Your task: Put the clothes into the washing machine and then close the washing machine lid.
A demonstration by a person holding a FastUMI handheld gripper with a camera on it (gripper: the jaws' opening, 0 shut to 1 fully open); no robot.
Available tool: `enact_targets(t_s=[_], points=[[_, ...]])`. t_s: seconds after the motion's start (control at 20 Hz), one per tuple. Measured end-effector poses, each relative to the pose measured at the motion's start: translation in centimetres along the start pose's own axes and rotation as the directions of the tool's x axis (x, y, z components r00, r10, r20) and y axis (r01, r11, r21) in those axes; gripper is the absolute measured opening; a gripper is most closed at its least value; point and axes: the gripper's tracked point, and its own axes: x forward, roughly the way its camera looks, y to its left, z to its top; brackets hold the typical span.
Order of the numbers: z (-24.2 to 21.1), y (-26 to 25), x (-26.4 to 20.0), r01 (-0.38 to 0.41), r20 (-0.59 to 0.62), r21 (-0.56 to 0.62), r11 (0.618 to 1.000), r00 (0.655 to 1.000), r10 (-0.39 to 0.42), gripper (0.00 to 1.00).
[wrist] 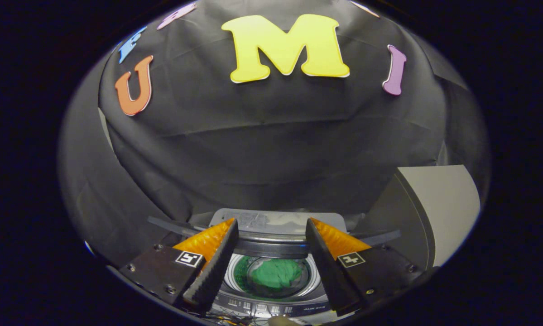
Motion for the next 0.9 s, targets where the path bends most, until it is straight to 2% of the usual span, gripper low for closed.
enact_targets(t_s=[0.35, 0.7, 0.9], points=[[-4.3, -0.5, -2.4, 0.007, -0.043, -0.022, 1.000, 0.999, -0.008, 0.95], [-5.7, -1.3, -5.2, 0.033, -0.031, -0.021, 0.999, 0.999, -0.033, 0.95], [-6.4, -2.4, -9.0, 0.030, -0.001, -0.016, 0.999, 1.000, -0.030, 0.95]])
